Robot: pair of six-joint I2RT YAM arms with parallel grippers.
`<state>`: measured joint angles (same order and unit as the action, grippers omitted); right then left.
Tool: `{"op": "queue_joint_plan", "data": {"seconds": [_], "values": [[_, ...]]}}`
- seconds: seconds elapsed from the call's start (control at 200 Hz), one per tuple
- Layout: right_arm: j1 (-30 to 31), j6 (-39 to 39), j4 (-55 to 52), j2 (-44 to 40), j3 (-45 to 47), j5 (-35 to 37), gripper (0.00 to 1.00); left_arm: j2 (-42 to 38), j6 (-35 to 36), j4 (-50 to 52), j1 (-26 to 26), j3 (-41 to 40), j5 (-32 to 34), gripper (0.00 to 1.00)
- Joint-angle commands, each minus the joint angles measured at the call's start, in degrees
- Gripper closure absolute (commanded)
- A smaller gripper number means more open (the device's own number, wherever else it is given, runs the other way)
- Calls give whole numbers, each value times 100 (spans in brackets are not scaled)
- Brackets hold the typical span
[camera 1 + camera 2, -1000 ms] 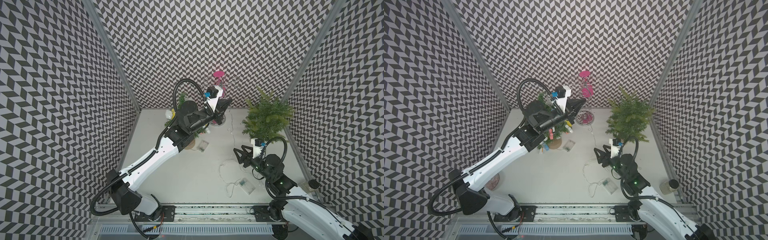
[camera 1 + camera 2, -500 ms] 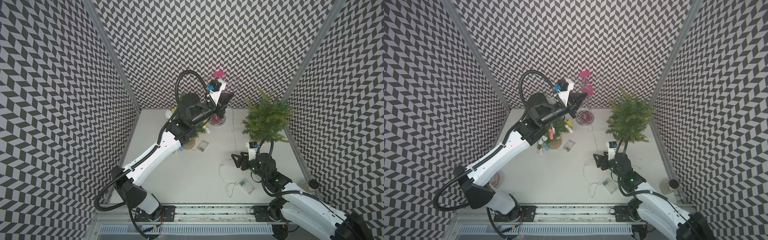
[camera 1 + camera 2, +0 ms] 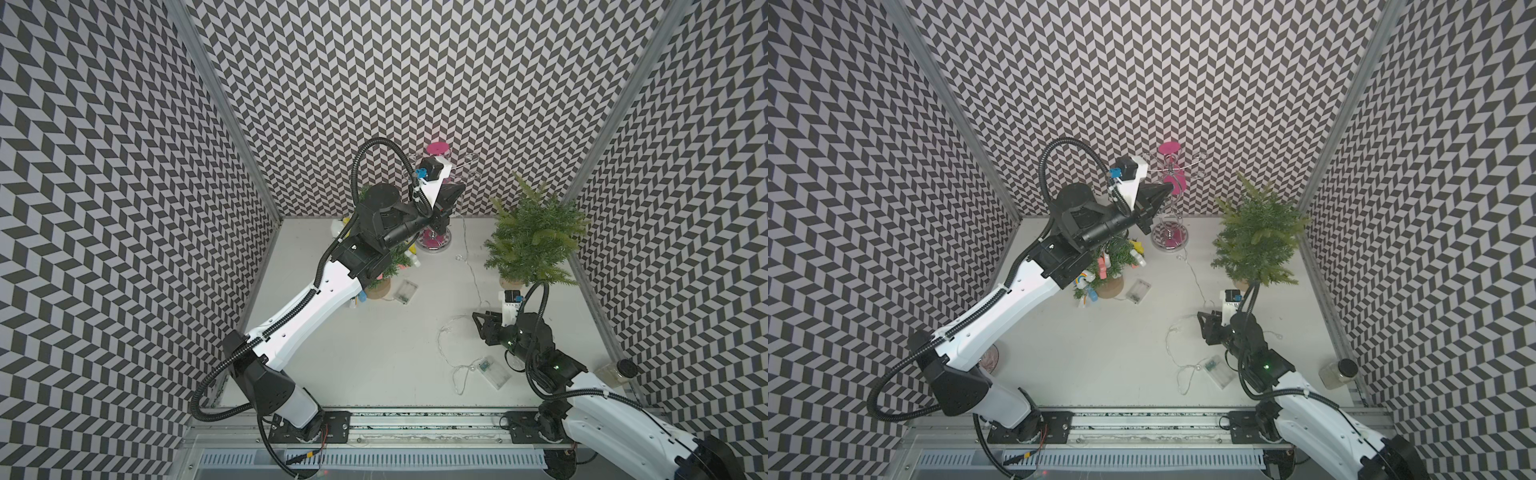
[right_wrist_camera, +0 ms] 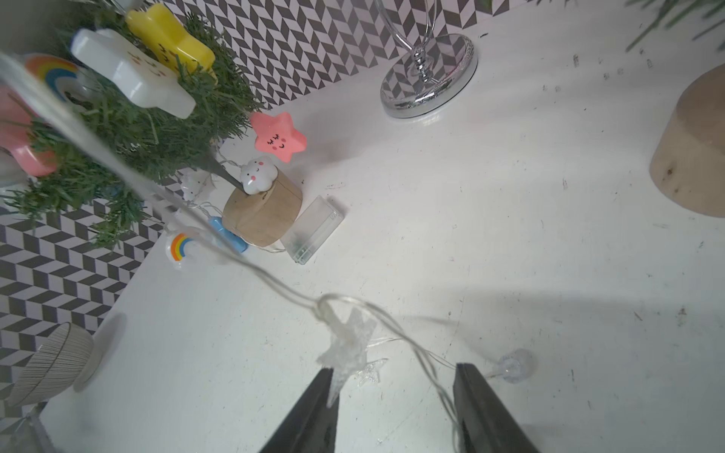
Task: Wrap string light around the christmas tree
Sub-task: Pick up the light string from the center of the board.
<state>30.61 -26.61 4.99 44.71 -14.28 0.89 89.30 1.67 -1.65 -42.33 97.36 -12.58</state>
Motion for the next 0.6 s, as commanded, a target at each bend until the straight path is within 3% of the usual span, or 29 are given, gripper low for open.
{"op": "queue_joint_plan", "data": {"seconds": [0.0, 0.1, 0.23, 0.335, 0.471, 0.556, 0.596], "values": [[28, -74, -110, 108, -79, 63, 48, 95, 68, 67, 40, 265, 63, 100], [74, -81, -229, 112, -162, -109, 33, 115, 96, 112, 64, 327, 86, 100], [77, -39, 369, 187, 109, -131, 34, 131, 83, 62, 67, 284, 92, 100], [77, 55, 211, 391, -57, -370, 32, 148, 88, 88, 68, 289, 56, 100], [81, 106, 894, 773, 82, -104, 44, 137, 57, 64, 67, 305, 2, 100], [77, 119, 627, 1092, -120, 119, 63, 111, 67, 101, 67, 325, 61, 100], [85, 104, 565, 1136, -158, 157, 68, 107, 86, 95, 67, 315, 70, 100]]}}
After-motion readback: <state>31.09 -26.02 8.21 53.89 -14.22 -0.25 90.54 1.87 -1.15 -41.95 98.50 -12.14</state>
